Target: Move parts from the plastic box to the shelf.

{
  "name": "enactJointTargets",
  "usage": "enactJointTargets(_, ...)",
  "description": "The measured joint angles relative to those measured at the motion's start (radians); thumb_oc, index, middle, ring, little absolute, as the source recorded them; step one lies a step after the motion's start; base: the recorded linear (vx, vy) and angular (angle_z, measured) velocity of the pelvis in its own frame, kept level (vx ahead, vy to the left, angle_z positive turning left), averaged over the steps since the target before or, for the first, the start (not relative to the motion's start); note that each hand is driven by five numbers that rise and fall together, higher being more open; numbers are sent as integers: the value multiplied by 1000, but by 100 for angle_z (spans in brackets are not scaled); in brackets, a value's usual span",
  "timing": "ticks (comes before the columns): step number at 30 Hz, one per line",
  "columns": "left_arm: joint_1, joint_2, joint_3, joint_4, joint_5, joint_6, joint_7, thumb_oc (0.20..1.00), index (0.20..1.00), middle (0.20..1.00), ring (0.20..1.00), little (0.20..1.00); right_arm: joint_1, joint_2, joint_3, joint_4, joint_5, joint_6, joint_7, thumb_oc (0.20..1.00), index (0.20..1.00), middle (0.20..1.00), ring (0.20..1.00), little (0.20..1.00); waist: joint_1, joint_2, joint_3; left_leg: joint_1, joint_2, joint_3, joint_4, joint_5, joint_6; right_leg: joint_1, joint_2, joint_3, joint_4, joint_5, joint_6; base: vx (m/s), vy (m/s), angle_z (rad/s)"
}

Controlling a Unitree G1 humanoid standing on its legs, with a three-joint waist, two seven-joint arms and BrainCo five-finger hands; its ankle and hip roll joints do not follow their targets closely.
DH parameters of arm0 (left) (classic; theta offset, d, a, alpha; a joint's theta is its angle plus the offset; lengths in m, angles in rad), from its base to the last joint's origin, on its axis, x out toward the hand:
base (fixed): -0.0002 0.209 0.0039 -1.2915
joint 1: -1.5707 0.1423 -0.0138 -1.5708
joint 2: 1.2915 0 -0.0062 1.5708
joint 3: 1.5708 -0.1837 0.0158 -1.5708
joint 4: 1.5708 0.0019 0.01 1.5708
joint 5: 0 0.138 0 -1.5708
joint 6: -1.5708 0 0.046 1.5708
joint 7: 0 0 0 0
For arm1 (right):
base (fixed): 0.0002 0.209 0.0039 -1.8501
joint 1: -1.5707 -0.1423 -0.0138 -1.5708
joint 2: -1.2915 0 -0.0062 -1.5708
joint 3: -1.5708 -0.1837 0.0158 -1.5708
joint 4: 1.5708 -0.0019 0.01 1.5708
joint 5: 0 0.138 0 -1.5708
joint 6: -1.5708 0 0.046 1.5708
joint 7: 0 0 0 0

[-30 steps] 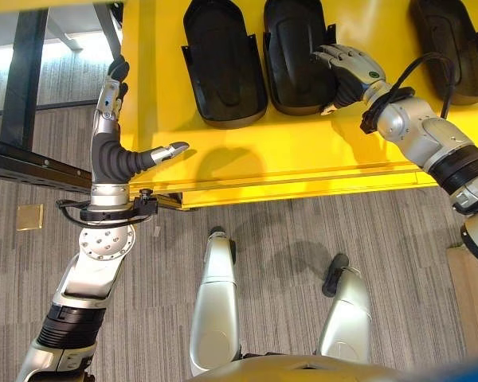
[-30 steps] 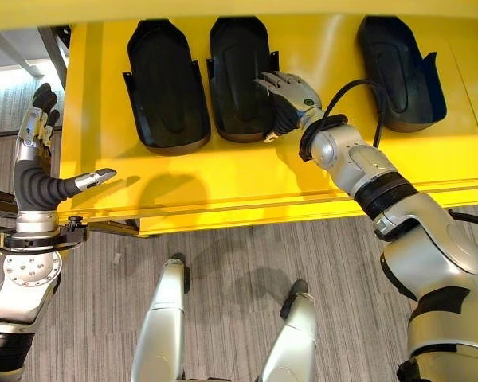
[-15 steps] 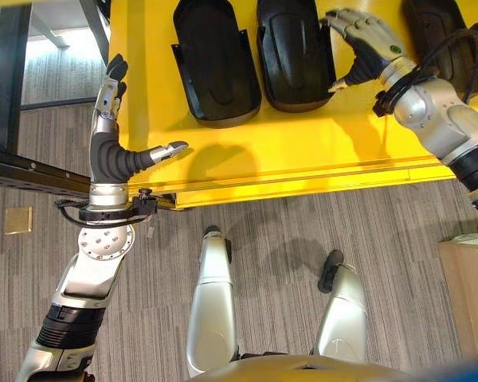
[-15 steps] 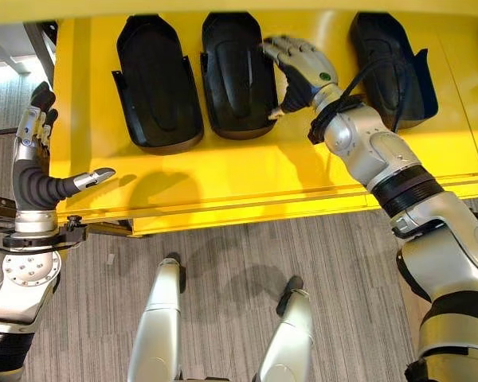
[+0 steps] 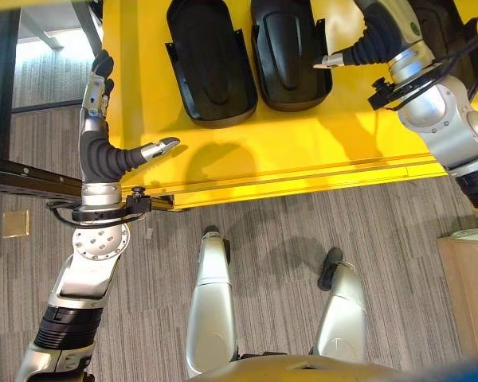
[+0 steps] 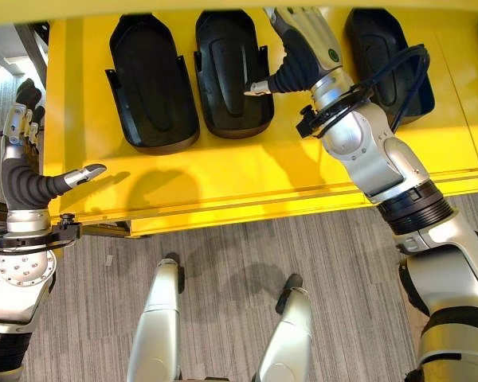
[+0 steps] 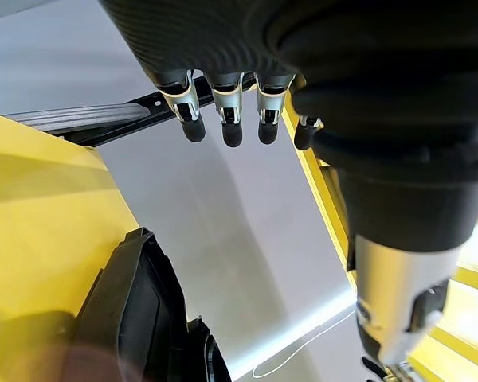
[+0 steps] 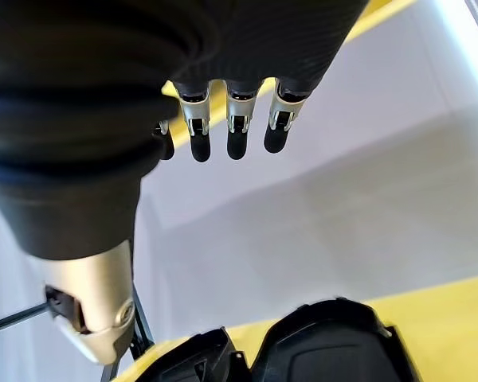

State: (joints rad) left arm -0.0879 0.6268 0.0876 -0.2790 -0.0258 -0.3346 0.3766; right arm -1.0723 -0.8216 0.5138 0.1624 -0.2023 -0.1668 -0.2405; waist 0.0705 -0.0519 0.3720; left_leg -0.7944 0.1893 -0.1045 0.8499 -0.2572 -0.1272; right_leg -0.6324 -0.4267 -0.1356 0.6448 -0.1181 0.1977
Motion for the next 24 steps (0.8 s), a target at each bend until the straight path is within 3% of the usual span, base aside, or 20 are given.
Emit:
enactJointTargets(12,2,-1,2,-1,-1,1,3,1000,1000,1000,1000,1000,-93,111,51,5,42,-16,-15,1000,1000,1000,1000,1000,28,-6,-2,-9,0,-5,7,-1,1,2,2,-4,-2,2,-2,0,0,0)
enactJointTargets(19,0,0,0,-1,-3,1,22,1000,1000,1000,1000,1000,-209,239,153,236,41,20,-33,1000,1000,1000,1000,1000,55,-25,-2,-9,-4,-10,8,2,-4,13,1,-12,-12,7,-1,0,0,0)
enactJointTargets(24,11,0,0,-1,-6,0,24,1000,1000,1000,1000,1000,-252,268,206,294,25,33,-28,1000,1000,1000,1000,1000,63,-27,-2,-10,-7,-11,8,2,-4,17,-1,-14,-20,9,1,0,0,0)
